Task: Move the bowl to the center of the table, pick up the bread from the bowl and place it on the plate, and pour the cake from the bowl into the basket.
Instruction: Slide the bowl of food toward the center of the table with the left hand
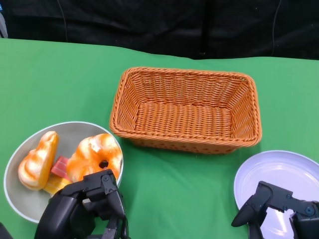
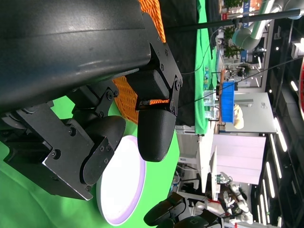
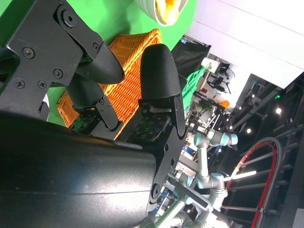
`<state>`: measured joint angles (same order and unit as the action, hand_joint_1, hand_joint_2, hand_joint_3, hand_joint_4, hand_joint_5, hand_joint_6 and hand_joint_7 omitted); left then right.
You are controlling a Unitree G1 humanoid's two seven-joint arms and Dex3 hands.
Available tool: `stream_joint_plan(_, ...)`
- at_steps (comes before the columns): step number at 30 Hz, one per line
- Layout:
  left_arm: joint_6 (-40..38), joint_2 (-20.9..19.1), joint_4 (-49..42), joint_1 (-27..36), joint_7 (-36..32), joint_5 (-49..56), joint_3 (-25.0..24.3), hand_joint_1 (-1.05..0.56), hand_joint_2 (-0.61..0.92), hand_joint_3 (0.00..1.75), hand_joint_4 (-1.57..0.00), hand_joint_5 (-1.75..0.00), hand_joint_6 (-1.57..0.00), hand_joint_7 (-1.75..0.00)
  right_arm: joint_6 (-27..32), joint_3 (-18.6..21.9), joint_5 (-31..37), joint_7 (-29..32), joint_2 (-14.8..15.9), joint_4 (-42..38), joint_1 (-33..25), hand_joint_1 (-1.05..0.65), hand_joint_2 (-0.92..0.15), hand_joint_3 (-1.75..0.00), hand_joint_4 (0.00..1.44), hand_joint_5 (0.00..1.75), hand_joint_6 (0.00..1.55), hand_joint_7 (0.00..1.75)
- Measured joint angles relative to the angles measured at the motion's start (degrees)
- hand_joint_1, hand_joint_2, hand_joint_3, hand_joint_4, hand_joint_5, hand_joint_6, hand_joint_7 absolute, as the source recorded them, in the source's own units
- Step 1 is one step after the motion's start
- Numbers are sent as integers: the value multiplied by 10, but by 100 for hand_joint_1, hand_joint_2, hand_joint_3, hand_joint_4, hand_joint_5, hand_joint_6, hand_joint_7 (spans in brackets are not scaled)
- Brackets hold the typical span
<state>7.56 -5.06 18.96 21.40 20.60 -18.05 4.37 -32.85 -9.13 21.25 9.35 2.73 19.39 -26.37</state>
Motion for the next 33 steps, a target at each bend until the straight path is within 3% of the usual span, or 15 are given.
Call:
stream_joint_plan(21, 4, 0, 5, 6, 0, -4, 0, 4, 38, 152, -92, -165, -87, -148, 0, 0, -1, 1, 0, 0, -5, 4, -11, -175, 94, 170, 88, 133)
stream_joint_plan(24, 32, -4, 3, 4, 0, 8, -5, -5, 38, 140, -81, -147, -76, -132, 0, 1, -1, 1, 0, 0, -7, 4, -11, -175, 94, 170, 88, 134)
stream_joint_plan(26, 61, -8, -2, -2, 5, 20, -12, -8, 37, 135, -77, -133, -76, -112, 0, 0, -2, 0, 0, 0, -8, 4, -12, -175, 94, 170, 88, 134)
stream_joint_plan(28, 93, -14, -8, -7, 8, 34, -22, -17, 43, 116, -68, -118, -67, -91, 0, 0, -4, 0, 0, 0, -9, 4, -12, -175, 94, 170, 89, 134)
stream_joint_plan(33, 131, -33, -16, -23, 15, 44, -48, -37, 67, 70, -60, -100, -50, -69, 0, 3, -4, 1, 0, 2, -13, 4, -10, -175, 96, 168, 89, 134)
